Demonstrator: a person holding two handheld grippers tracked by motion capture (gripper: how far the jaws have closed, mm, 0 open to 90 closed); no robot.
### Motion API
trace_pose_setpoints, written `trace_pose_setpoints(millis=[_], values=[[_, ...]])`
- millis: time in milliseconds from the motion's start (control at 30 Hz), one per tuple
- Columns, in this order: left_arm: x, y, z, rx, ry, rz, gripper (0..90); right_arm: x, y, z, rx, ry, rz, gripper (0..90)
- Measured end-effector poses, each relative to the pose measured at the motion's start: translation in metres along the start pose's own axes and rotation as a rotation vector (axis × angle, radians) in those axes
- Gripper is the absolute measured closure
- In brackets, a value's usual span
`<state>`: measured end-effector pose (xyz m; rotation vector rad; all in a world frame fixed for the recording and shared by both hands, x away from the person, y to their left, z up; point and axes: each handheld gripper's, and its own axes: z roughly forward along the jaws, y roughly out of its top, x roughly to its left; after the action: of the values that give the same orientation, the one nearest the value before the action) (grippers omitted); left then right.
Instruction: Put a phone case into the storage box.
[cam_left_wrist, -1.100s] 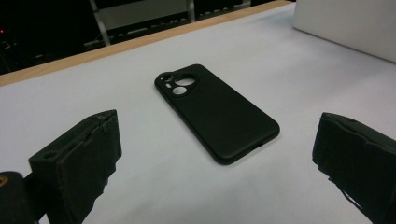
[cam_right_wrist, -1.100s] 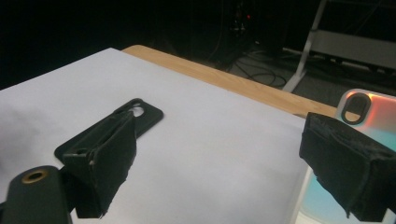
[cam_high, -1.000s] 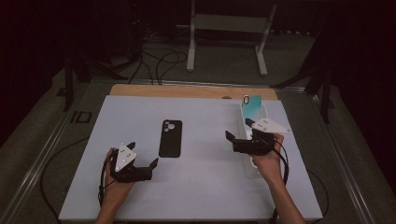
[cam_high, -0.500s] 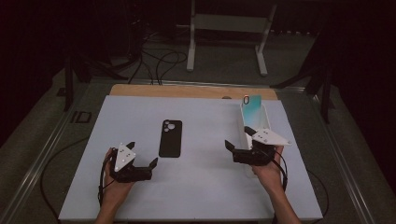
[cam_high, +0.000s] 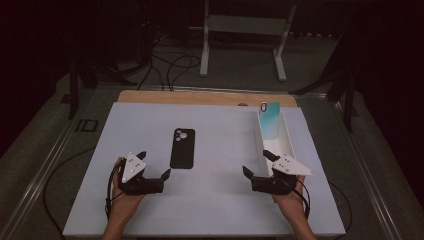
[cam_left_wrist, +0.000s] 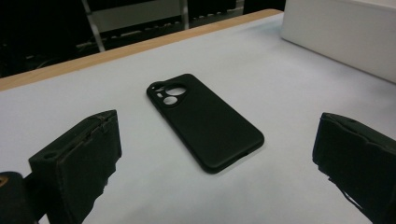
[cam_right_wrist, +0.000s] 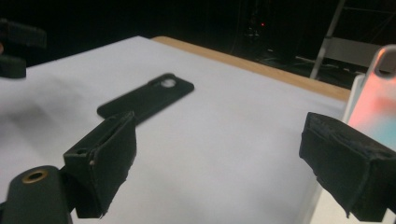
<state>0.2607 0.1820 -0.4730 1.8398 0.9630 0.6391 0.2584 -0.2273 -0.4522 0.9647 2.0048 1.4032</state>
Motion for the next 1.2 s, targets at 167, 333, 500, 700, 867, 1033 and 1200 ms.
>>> trace_pose_setpoints(millis=[167, 333, 500, 700, 867, 1033, 1200], values=[[-0.003, 0.008, 0.002, -0.003, -0.010, 0.008, 1.7, 0.002, -0.009, -0.002, 0.002, 0.005, 0.004, 11.3], [-0.004, 0.015, 0.004, -0.001, -0.030, -0.005, 1.9, 0.003, -0.011, -0.003, 0.000, 0.010, 0.016, 11.3], [-0.005, 0.022, 0.014, 0.012, -0.044, -0.009, 3.6, 0.003, -0.011, -0.003, -0.010, 0.010, 0.021, 11.4], [-0.010, 0.025, 0.037, 0.050, -0.033, -0.013, 11.1, 0.003, -0.010, -0.005, -0.019, 0.015, 0.027, 11.5], [-0.015, 0.026, 0.061, 0.086, -0.108, -0.025, 44.1, 0.002, -0.011, -0.006, -0.024, 0.010, 0.028, 11.5], [-0.020, 0.026, 0.082, 0.137, -0.151, -0.047, 61.0, 0.001, -0.011, -0.007, -0.026, 0.008, 0.027, 11.6], [-0.027, 0.024, 0.098, 0.195, -0.163, -0.056, 81.3, 0.000, -0.011, -0.008, -0.029, 0.003, 0.032, 11.6]])
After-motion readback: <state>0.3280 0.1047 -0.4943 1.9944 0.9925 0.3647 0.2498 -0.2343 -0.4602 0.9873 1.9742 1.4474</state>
